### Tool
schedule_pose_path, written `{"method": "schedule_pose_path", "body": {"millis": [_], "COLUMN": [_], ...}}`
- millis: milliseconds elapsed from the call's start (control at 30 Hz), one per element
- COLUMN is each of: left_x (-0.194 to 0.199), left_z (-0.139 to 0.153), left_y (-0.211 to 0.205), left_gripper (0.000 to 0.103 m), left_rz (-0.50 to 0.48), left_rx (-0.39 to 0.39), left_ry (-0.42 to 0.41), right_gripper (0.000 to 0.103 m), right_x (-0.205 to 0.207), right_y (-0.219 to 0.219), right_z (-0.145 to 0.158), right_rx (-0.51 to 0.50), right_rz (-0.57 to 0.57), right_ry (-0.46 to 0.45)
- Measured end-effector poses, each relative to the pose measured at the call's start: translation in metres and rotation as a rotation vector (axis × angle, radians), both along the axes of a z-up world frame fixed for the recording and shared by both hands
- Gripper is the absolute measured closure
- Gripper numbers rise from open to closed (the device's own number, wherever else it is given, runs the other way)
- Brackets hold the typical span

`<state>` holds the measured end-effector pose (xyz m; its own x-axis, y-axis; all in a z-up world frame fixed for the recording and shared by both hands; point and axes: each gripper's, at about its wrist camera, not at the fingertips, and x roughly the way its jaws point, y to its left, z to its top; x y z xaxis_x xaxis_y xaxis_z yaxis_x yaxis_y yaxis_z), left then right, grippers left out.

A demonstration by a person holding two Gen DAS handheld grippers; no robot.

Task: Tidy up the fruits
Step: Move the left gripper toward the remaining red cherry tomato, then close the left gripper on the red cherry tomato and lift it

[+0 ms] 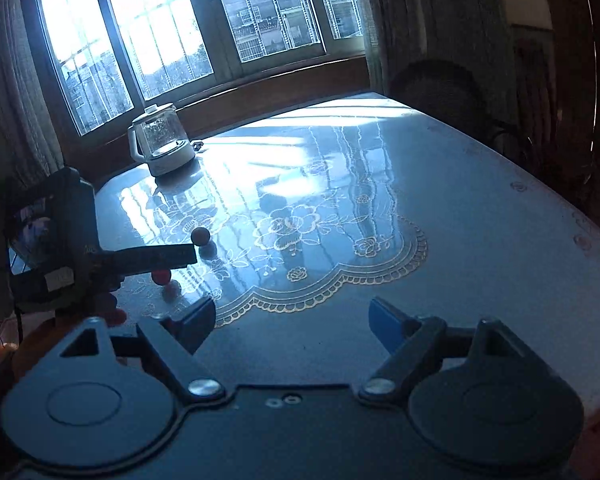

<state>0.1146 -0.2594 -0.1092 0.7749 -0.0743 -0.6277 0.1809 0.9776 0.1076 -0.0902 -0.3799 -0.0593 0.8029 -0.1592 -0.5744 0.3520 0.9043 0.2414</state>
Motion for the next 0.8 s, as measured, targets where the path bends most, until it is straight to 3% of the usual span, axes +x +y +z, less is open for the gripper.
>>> {"method": "schedule_pose_path", "body": {"millis": [267,333,700,800], "left_x": [0.007,0.008,0.012,0.012], "left_z": [-0.013,-0.014,-0.015,-0.015], "left_y": [-0.010,-0.010,-0.012,-0.011], "left_gripper": [0.019,0.027,0.046,0.059], "left_rz": [0.036,0.033,0.038,0.046], "left_rx": [0.002,-0.009,-0.061,-0.085], "left_ry": [0.024,0.018,0.024,0.031], "right_gripper": [0.019,0.019,0.019,0.019], "right_x": [0.006,0.010,0.016,0.016], "right_y": [-0.012,-0.014,-0.022,-0.023], "right_z": [-0.002,-0.002,-0.003,-0.002], "right_rx": [0.029,0.036,0.045,0.046], "right_rz": [0.028,0.033,0.035,0.030], "right_ry": [-0.006,-0.006,-0.007,-0.008]}}
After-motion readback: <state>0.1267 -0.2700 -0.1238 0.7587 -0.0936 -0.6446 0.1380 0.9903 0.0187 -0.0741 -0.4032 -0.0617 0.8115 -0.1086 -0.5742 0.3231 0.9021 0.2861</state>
